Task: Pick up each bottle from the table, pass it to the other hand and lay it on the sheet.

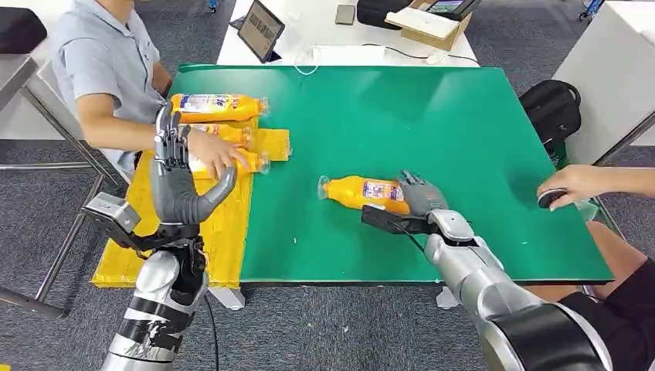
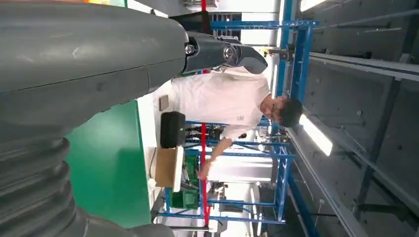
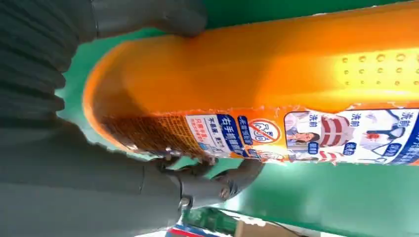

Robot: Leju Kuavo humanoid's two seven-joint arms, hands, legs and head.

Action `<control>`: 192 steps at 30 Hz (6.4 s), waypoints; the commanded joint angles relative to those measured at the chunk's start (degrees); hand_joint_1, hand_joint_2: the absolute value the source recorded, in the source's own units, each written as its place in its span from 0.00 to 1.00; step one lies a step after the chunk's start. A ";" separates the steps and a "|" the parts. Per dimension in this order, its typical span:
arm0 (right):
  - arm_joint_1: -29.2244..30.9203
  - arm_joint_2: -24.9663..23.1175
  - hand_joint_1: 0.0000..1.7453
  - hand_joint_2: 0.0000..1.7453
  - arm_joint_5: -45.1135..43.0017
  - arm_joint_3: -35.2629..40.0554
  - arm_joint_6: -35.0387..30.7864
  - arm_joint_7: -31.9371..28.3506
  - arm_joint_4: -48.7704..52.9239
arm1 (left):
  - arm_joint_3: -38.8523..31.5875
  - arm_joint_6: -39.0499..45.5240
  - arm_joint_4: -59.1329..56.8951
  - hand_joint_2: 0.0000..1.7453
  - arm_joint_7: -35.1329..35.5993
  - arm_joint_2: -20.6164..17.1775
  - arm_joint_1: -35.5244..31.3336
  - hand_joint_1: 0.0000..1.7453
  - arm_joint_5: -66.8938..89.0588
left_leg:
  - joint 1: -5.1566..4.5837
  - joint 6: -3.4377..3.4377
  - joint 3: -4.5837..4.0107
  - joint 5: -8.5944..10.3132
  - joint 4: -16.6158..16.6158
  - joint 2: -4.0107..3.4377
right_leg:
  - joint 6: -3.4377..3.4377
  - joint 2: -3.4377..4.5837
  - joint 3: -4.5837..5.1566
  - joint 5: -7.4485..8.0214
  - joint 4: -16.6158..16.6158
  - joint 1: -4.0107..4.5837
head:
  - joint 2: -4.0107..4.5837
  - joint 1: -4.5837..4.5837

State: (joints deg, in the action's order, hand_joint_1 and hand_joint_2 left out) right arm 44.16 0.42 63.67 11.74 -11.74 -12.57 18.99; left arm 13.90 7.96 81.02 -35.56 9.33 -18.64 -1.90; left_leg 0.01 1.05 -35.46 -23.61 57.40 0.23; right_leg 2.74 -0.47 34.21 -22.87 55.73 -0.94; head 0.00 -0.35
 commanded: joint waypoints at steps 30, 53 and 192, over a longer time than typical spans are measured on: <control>-5.20 -1.33 1.00 1.00 -7.53 0.91 -3.02 -17.72 0.25 | -1.53 -2.34 -7.50 1.00 1.50 -0.21 -2.09 0.00 -3.94 | 0.06 -0.07 0.33 -0.07 -0.08 -0.03 | -0.11 0.04 -0.32 -0.07 -0.09 0.07 | 0.00 0.02; -11.12 -1.37 1.00 1.00 -25.20 -3.63 -11.97 -25.61 9.44 | -7.84 8.85 -12.91 1.00 5.12 1.88 3.21 0.00 -10.42 | -0.01 -0.04 0.17 -0.04 -0.07 -0.01 | -0.06 0.03 -0.14 -0.05 -0.03 -0.01 | 0.00 0.00; -19.90 -5.80 0.00 0.00 -46.69 9.87 -23.95 -27.43 40.32 | 0.51 -18.09 -21.85 1.00 10.95 4.89 -3.01 0.71 -28.73 | 0.04 -0.06 0.09 -0.03 -0.03 0.04 | -0.09 -0.04 -0.07 -0.05 -0.03 0.04 | 0.00 0.02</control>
State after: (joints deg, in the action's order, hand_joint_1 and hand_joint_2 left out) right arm 24.85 -7.69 16.15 27.72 -30.40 -40.24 56.10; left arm 20.44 -12.01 64.52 -24.37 14.27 -18.00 -30.60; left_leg 0.01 1.04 -35.48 -23.62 57.39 0.19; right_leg 2.73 -0.43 34.29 -22.88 55.73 -0.94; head 0.00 -0.33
